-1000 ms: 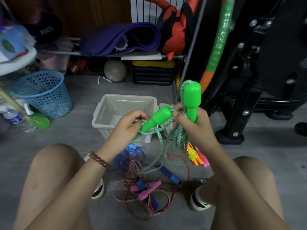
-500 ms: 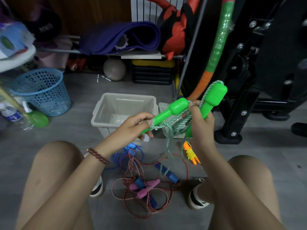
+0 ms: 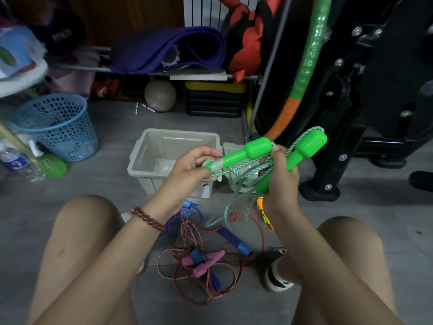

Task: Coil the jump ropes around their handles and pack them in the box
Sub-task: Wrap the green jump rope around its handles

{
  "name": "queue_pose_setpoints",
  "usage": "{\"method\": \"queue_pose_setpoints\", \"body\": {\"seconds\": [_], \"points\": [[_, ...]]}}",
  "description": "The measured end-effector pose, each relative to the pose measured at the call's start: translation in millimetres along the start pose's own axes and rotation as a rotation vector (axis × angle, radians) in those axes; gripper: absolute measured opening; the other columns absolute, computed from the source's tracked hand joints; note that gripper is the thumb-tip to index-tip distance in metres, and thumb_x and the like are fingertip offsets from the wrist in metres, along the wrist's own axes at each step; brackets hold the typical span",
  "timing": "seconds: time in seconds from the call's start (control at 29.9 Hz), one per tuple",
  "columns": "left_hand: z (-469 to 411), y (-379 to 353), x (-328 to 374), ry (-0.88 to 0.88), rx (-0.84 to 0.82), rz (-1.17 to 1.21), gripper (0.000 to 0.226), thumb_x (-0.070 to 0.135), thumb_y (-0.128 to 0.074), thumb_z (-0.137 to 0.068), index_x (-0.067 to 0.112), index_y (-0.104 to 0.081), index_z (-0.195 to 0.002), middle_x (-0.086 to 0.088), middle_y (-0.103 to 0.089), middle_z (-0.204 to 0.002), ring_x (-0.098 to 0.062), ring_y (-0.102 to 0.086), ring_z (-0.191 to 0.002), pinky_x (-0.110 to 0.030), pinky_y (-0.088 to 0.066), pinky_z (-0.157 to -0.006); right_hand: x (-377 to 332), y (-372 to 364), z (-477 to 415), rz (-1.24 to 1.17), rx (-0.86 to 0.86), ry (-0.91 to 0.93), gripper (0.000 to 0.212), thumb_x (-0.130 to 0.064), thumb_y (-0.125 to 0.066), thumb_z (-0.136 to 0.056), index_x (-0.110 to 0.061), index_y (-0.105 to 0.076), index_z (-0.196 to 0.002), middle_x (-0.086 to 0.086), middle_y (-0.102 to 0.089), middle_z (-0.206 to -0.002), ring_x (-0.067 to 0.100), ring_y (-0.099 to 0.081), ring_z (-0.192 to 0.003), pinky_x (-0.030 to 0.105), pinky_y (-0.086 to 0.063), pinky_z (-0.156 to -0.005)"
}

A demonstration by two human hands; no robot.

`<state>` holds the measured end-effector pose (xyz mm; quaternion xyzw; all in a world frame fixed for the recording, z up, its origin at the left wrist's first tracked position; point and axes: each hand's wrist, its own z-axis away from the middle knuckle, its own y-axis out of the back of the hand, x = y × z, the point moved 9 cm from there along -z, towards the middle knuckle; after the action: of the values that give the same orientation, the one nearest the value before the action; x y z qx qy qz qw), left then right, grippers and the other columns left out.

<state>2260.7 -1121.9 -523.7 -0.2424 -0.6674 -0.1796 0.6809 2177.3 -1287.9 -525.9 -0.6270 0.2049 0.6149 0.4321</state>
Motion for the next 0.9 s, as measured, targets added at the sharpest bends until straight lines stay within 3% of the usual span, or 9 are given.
{"method": "queue_pose_setpoints", "body": {"seconds": [0.17,0.3,0.37,0.43,0.53,0.6,0.67,0.77,0.9], "points": [[0,5,1,0.025,0.034,0.107,0.043,-0.018,-0.043,-0.071,0.009,-0.062,-0.099,-0.004,-0.071,-0.106,-0.013,-0.063,-0.095,-0.021,-0.049,-0.076,15,2,-1,-0.001,-0.009,-0.151,0.014,-0.028,-0.058,-0.089,-0.021,-0.058,-0.077,0.004,-0.053,-0.074,0.024,-0.05,-0.078,0.036,-0.041,-0.066],[0,9,-1,-0.019,0.128,0.0,0.051,-0.025,-0.029,-0.073,0.012,-0.059,-0.092,-0.007,-0.067,-0.111,-0.014,-0.06,-0.108,-0.022,-0.047,-0.085,10,-1,-2,0.096,-0.059,-0.111,0.012,-0.026,-0.057,-0.09,-0.024,-0.061,-0.079,-0.004,-0.06,-0.068,0.019,-0.052,-0.077,0.035,-0.04,-0.071],[0,11,-2,-0.037,0.16,-0.078,0.051,-0.024,-0.029,-0.073,0.014,-0.057,-0.091,0.0,-0.067,-0.106,-0.003,-0.061,-0.102,-0.015,-0.045,-0.083,2,-5,-2,0.177,-0.112,-0.038,0.011,-0.018,-0.055,-0.091,-0.023,-0.062,-0.083,-0.006,-0.06,-0.068,0.011,-0.051,-0.069,0.03,-0.039,-0.066],[1,13,-4,-0.027,0.185,-0.104,0.05,-0.023,-0.029,-0.075,0.015,-0.057,-0.089,0.007,-0.065,-0.096,0.009,-0.059,-0.084,-0.009,-0.043,-0.073,-8,-11,-1,0.239,-0.187,0.069,0.016,-0.006,-0.055,-0.087,-0.016,-0.064,-0.096,-0.003,-0.059,-0.074,0.005,-0.051,-0.065,0.023,-0.041,-0.063],[1,14,-5,-0.015,0.205,-0.113,0.05,-0.022,-0.03,-0.076,0.018,-0.056,-0.089,0.007,-0.062,-0.094,0.013,-0.054,-0.074,-0.006,-0.039,-0.067,-18,-23,7,0.342,-0.297,0.201,0.02,0.002,-0.056,-0.085,-0.005,-0.062,-0.103,0.001,-0.057,-0.077,-0.004,-0.049,-0.057,0.009,-0.039,-0.056],[2,15,-6,-0.024,0.2,-0.111,0.051,-0.023,-0.028,-0.075,0.018,-0.055,-0.091,0.003,-0.063,-0.101,0.009,-0.056,-0.088,-0.008,-0.04,-0.078,-18,-29,13,0.358,-0.35,0.217,0.01,0.0,-0.059,-0.087,-0.005,-0.059,-0.096,0.003,-0.056,-0.071,-0.005,-0.049,-0.054,0.007,-0.038,-0.053],[2,13,-4,-0.041,0.165,-0.1,0.053,-0.024,-0.027,-0.072,0.016,-0.054,-0.093,-0.004,-0.063,-0.112,-0.006,-0.056,-0.11,-0.018,-0.039,-0.096,-18,-31,16,0.312,-0.373,0.225,0.005,-0.004,-0.06,-0.089,-0.006,-0.057,-0.092,0.001,-0.056,-0.065,-0.004,-0.051,-0.053,0.009,-0.039,-0.054],[5,9,1,-0.055,0.104,0.027,0.051,-0.023,-0.027,-0.07,0.013,-0.053,-0.096,-0.007,-0.063,-0.116,-0.014,-0.057,-0.115,-0.023,-0.046,-0.094,-21,-26,16,0.267,-0.338,0.226,0.01,-0.012,-0.061,-0.09,-0.013,-0.058,-0.081,-0.002,-0.055,-0.061,-0.002,-0.05,-0.054,0.01,-0.04,-0.055],[4,12,2,0.018,0.093,0.424,0.057,-0.028,-0.016,-0.07,0.01,-0.049,-0.097,-0.007,-0.07,-0.107,-0.022,-0.063,-0.108,-0.026,-0.052,-0.086,-12,-20,11,0.163,-0.311,0.073,0.014,-0.021,-0.059,-0.091,-0.012,-0.059,-0.081,-0.005,-0.057,-0.06,0.001,-0.055,-0.06,0.014,-0.043,-0.061]]}}
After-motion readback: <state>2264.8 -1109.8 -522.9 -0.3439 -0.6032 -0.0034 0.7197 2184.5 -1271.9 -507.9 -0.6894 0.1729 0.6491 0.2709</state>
